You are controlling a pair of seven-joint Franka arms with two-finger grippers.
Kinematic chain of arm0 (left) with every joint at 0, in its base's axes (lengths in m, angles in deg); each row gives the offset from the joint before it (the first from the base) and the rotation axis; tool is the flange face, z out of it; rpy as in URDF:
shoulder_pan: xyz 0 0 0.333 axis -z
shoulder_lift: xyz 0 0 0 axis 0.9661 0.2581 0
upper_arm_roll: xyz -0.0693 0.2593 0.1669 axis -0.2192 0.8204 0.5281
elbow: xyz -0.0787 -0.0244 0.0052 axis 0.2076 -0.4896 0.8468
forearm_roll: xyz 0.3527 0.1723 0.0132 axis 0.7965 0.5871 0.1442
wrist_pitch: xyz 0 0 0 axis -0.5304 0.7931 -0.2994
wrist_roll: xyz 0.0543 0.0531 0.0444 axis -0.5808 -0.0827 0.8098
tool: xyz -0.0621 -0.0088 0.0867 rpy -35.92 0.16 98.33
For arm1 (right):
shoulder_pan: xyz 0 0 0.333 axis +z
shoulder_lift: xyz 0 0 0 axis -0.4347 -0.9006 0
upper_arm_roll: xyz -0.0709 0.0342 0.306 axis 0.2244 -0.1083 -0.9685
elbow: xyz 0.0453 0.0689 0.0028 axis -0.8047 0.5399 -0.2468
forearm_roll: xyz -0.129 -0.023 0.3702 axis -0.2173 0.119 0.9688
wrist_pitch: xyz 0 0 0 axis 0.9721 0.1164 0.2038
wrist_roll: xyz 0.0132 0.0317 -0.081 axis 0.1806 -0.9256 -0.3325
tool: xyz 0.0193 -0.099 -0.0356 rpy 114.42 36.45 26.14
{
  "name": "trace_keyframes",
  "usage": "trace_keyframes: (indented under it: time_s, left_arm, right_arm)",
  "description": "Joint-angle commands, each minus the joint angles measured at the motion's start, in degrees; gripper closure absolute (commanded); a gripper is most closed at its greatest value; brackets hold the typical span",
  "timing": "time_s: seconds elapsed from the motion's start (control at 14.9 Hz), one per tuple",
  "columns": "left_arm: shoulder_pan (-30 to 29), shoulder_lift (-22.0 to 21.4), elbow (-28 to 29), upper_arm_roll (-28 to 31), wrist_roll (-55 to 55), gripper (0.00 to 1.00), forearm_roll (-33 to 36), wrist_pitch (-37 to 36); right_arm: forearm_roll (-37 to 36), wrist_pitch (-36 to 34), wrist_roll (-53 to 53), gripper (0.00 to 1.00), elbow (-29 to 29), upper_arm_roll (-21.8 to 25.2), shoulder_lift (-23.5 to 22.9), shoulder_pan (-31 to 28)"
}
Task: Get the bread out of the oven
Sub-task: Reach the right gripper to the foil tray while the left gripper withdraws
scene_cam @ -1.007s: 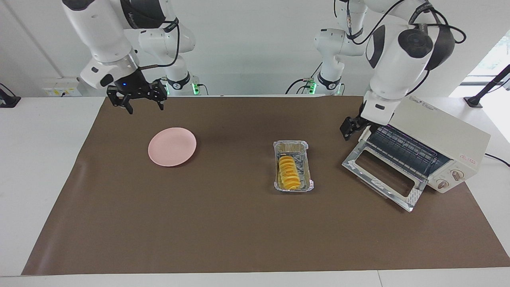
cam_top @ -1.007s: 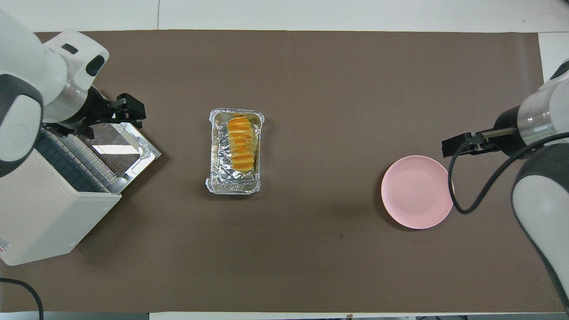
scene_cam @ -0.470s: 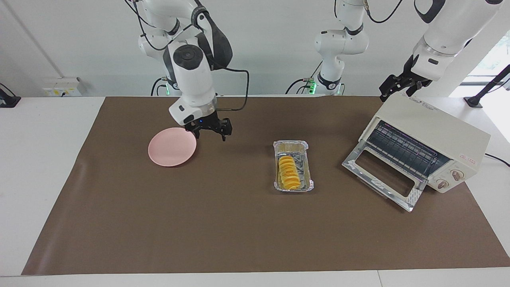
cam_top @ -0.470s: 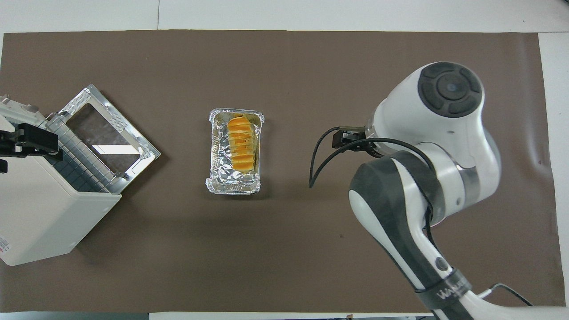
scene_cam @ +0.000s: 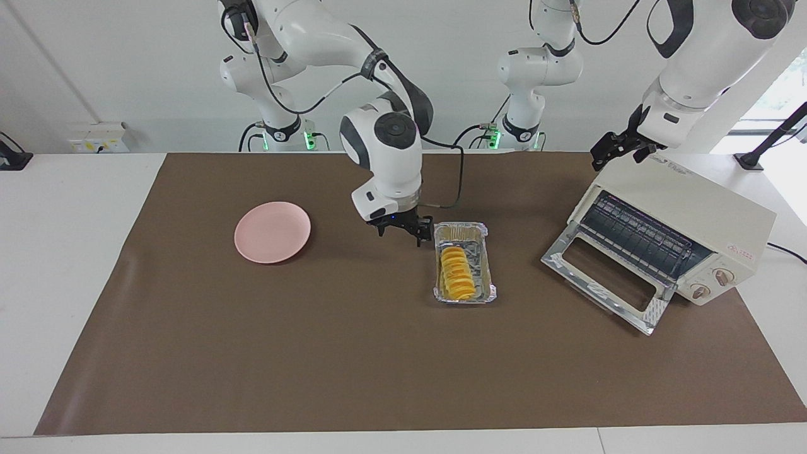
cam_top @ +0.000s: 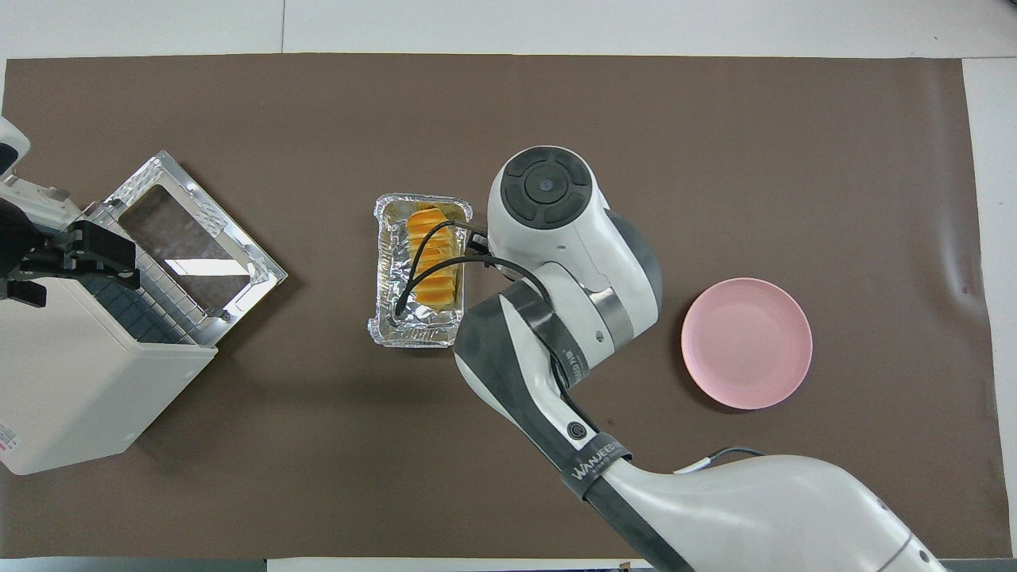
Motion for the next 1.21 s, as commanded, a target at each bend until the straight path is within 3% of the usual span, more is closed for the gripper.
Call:
trace_keyframes:
  time_s: [0.0,0.47,0.6,1.14]
  left_arm:
    - [-0.97,-0.4,-0.57,-0.31,0.9,0.0,-1.77,-0.69]
    - [0.35,-1.72,1.36,-0.22,0.9,0.0,-1.77,0.63]
    - [-0.26,-2.07,1.19,-0.05,0.72,0.0,-1.77,0.9]
    - [-0.35,-2.34,1.27,0.22,0.63,0.0,-1.69,0.9]
  right_arm:
    - [-0.61,1.44,1.37,0.0,-4.05,0.6,-3.98,0.66]
    - [-3.77,3.21,0.68,0.0,-6.61,0.25,-7.41,1.89]
    - [-4.57,6.97,-2.57,0.0,-6.52,0.16,-7.67,3.2]
    - [-4.74,12.61,-9.88,0.0,1.22,0.25,-6.36,4.09]
